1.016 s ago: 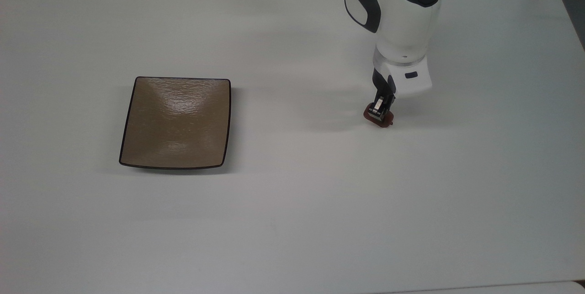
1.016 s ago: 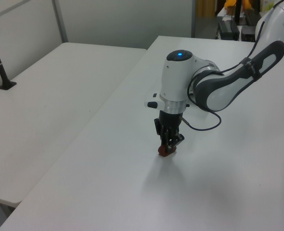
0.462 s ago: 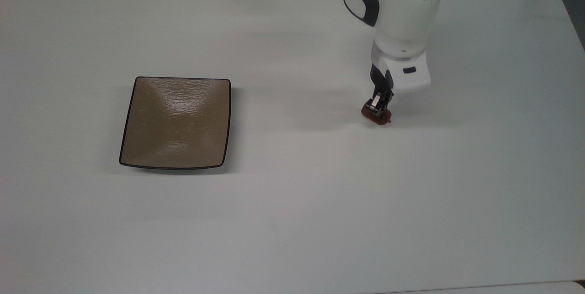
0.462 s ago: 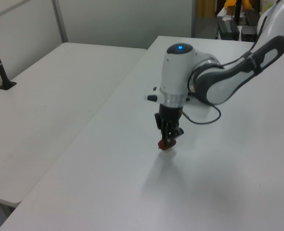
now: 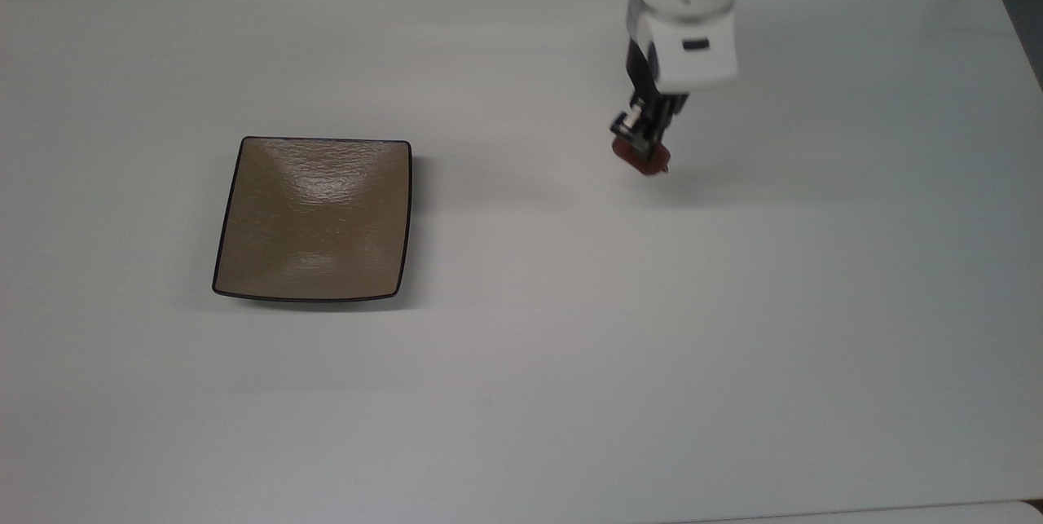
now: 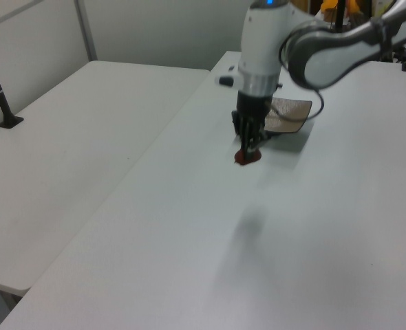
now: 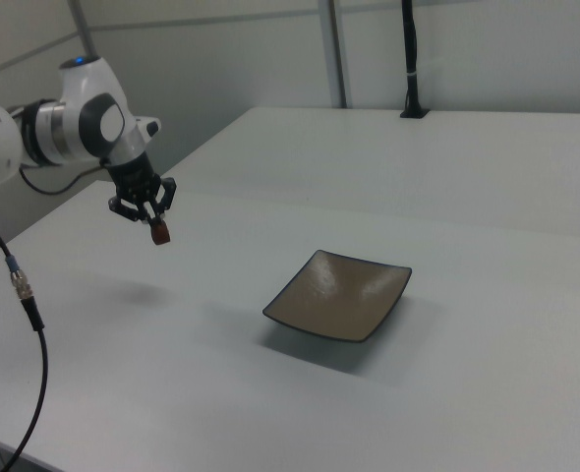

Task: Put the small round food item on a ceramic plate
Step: 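Lift the held food item and carry it over the ceramic plate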

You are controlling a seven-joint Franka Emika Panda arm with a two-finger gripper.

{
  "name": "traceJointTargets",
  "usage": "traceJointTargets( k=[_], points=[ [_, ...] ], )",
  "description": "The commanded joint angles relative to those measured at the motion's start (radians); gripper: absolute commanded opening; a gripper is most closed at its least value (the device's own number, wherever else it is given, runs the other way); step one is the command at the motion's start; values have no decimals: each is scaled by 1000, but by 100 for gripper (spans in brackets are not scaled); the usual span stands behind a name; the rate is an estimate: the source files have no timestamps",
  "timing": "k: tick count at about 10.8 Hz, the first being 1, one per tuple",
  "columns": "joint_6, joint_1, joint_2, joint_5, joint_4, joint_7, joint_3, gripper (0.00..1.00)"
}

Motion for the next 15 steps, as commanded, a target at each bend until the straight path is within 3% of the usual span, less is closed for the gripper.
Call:
traceJointTargets(
  k=[1, 3, 8, 12, 15],
  points=[
    [-130, -63, -128, 57, -16, 13, -11, 9],
    [-210, -89, -180, 60, -11, 13, -24, 5],
    [-243, -109, -206, 106, -9, 120, -165, 5],
    [-180, -209, -154, 111, -9, 149, -173, 5],
    [-67, -226, -85, 100, -14, 164, -173, 5]
  ],
)
